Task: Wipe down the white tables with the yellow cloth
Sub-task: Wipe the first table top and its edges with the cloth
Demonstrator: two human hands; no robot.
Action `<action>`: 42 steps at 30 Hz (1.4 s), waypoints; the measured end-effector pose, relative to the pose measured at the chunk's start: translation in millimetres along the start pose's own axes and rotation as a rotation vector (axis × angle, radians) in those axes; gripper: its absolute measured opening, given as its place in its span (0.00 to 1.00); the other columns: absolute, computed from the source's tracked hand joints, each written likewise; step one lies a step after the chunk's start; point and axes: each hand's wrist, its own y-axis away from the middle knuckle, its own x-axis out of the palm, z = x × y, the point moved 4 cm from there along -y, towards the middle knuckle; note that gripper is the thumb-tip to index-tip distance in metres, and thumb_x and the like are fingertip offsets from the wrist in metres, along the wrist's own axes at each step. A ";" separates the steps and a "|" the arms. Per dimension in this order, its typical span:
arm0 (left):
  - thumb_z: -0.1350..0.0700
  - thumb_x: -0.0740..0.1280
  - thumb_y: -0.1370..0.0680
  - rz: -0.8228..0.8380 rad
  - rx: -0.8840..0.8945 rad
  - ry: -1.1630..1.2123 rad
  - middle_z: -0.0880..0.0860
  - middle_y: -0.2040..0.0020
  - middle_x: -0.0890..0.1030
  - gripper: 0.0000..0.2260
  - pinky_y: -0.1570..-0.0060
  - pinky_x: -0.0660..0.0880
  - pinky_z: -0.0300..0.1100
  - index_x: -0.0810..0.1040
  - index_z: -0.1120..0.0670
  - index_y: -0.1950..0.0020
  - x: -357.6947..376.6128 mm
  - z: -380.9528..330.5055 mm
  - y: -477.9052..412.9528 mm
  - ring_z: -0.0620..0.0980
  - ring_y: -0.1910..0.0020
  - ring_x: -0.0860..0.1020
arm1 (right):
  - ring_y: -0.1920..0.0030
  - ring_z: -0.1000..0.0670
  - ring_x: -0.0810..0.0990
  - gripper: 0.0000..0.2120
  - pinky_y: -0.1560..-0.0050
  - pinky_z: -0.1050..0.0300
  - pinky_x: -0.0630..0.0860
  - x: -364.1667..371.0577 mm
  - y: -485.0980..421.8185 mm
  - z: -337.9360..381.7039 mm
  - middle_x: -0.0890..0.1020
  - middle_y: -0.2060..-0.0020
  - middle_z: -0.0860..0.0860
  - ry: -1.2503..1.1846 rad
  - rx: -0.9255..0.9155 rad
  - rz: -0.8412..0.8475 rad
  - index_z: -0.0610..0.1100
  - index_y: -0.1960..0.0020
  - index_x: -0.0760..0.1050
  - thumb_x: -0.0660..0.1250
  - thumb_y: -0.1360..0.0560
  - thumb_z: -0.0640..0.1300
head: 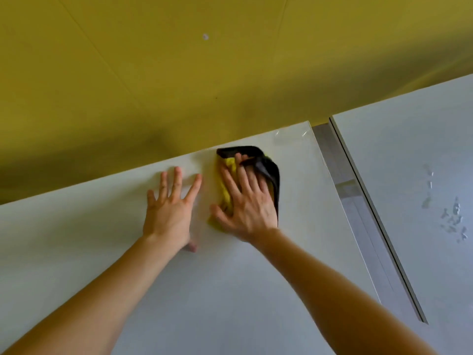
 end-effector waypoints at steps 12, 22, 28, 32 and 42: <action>0.33 0.87 0.43 0.007 -0.006 0.026 0.60 0.15 0.28 0.79 0.16 0.55 0.67 0.25 0.42 0.16 -0.7 -1.6 -0.6 0.66 0.14 0.35 | 0.12 0.40 0.46 0.42 0.15 0.33 0.47 -28.0 -60.7 -121.1 0.51 0.12 0.40 0.045 0.291 -0.145 0.45 0.14 0.61 0.57 0.20 0.69; 0.32 0.86 0.43 0.002 -0.012 0.021 0.59 0.15 0.27 0.80 0.17 0.56 0.67 0.24 0.41 0.17 0.7 0.5 -3.3 0.65 0.13 0.35 | 0.12 0.41 0.50 0.41 0.14 0.34 0.46 -36.3 -63.4 -133.7 0.54 0.12 0.42 0.107 0.126 -0.098 0.54 0.13 0.60 0.56 0.20 0.74; 0.33 0.87 0.44 0.002 -0.018 0.024 0.58 0.15 0.27 0.80 0.17 0.56 0.67 0.26 0.41 0.16 1.6 0.0 -2.0 0.65 0.13 0.35 | 0.12 0.42 0.45 0.37 0.14 0.34 0.47 -25.9 -6.0 -113.0 0.50 0.12 0.44 0.062 0.132 -0.154 0.50 0.12 0.56 0.57 0.17 0.63; 0.34 0.88 0.45 -0.002 -0.022 0.022 0.57 0.14 0.28 0.80 0.17 0.56 0.66 0.27 0.40 0.16 1.0 -0.6 -2.1 0.64 0.13 0.36 | 0.12 0.40 0.47 0.38 0.15 0.32 0.48 -12.9 70.9 -99.6 0.53 0.12 0.43 0.050 -0.012 -0.055 0.49 0.12 0.59 0.61 0.18 0.62; 0.33 0.88 0.46 0.003 -0.029 0.017 0.57 0.14 0.29 0.81 0.17 0.57 0.66 0.27 0.40 0.16 2.4 1.0 -2.4 0.64 0.13 0.37 | 0.12 0.43 0.46 0.37 0.14 0.34 0.47 -34.2 -9.3 -137.1 0.50 0.11 0.45 0.045 0.000 -0.073 0.53 0.12 0.57 0.58 0.20 0.58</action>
